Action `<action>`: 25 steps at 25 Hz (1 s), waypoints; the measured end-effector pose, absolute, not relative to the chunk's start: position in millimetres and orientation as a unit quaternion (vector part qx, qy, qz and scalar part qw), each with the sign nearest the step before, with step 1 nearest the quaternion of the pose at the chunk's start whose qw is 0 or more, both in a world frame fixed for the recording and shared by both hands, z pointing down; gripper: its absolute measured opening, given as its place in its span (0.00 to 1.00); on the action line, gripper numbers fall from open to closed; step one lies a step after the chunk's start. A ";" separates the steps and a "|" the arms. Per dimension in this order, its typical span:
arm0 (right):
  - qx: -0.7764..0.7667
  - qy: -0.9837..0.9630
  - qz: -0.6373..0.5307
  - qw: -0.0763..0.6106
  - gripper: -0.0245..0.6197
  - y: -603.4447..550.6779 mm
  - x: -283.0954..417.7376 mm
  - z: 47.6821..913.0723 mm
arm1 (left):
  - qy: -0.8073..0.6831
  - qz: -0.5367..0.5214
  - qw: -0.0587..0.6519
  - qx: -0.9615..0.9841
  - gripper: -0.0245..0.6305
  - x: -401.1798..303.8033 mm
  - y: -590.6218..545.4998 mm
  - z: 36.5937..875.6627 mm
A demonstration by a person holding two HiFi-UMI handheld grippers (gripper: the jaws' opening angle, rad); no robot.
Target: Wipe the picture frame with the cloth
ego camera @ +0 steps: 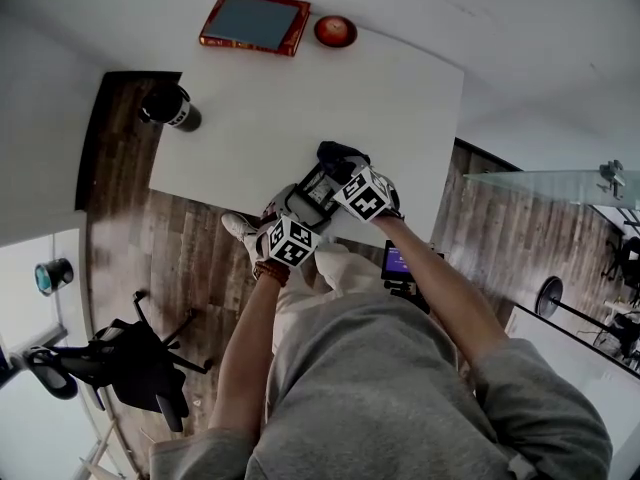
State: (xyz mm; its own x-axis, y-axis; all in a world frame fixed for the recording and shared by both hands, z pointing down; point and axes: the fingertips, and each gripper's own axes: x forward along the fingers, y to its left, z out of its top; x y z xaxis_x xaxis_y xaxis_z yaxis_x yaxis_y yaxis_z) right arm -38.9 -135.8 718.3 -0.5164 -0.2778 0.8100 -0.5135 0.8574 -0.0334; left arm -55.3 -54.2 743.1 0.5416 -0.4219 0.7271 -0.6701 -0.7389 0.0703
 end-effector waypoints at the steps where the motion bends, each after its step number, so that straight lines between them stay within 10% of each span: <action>1: 0.235 -0.859 0.143 0.432 0.23 -134.5 -39.3 719.5 | -0.317 0.358 0.174 0.861 0.81 -54.9 -53.8 742.8; 25: 0.187 -0.876 0.232 0.379 0.23 -105.8 -64.8 716.3 | -0.317 0.355 0.171 0.862 0.81 -54.7 -54.2 743.1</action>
State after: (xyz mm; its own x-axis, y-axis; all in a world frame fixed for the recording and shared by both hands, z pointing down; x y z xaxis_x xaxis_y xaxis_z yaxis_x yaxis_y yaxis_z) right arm -64.8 -105.8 716.3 -0.6423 -0.1524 0.7511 -0.5038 0.8225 -0.2640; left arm -54.7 -54.2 743.1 0.5464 -0.4253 0.7216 -0.6688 -0.7401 0.0702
